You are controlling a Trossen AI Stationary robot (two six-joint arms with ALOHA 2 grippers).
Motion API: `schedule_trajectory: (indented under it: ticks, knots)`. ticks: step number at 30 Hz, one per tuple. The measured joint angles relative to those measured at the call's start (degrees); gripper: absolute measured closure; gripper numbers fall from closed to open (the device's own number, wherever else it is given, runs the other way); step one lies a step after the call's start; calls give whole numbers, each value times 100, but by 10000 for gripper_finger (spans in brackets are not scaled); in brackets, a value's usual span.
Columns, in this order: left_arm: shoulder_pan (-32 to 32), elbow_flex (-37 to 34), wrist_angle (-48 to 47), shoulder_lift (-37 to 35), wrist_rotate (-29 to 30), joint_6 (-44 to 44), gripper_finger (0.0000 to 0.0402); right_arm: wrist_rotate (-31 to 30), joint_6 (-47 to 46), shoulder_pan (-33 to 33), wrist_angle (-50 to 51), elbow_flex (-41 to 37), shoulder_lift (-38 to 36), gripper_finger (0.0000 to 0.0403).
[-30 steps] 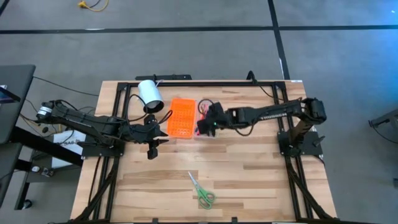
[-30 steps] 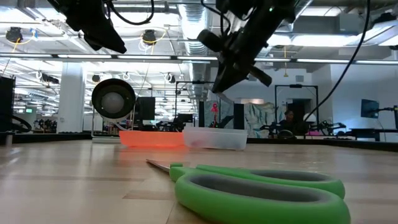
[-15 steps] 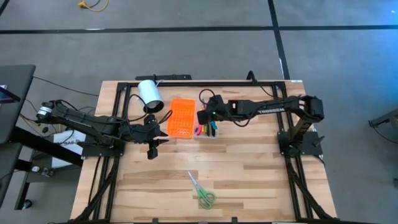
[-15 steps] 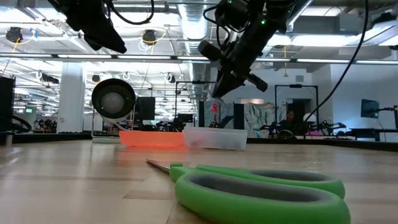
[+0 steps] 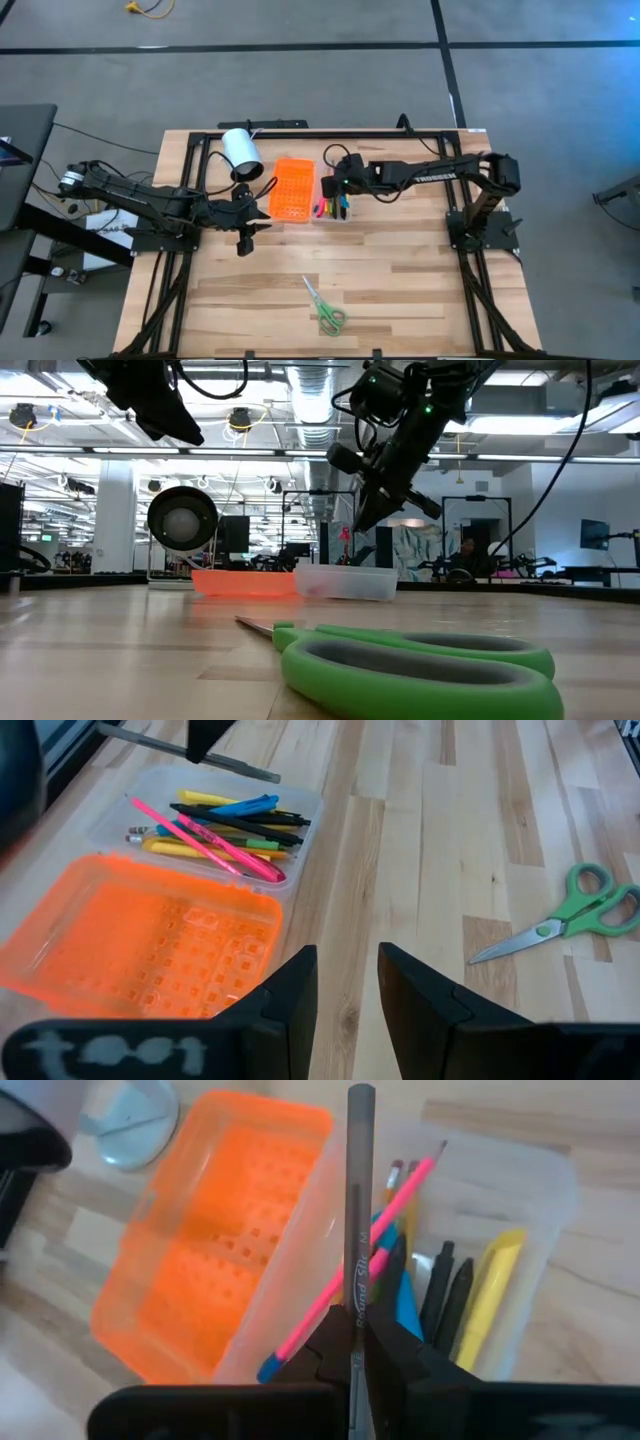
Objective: Pick & place school supplies into a supply box
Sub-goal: Put the gray pen into the orange supply box
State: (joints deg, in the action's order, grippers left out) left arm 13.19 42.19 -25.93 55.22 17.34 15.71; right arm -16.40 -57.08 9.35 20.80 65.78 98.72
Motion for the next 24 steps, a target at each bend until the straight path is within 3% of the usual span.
schedule_trajectory:
  ticks: [14,24]
  knots:
    - [-4,0,0,0,120,-12,306,27,19,-27,-120,-247,0,394]
    - [-4,0,2,0,136,10,306,91,7,-33,-2,-247,0,343]
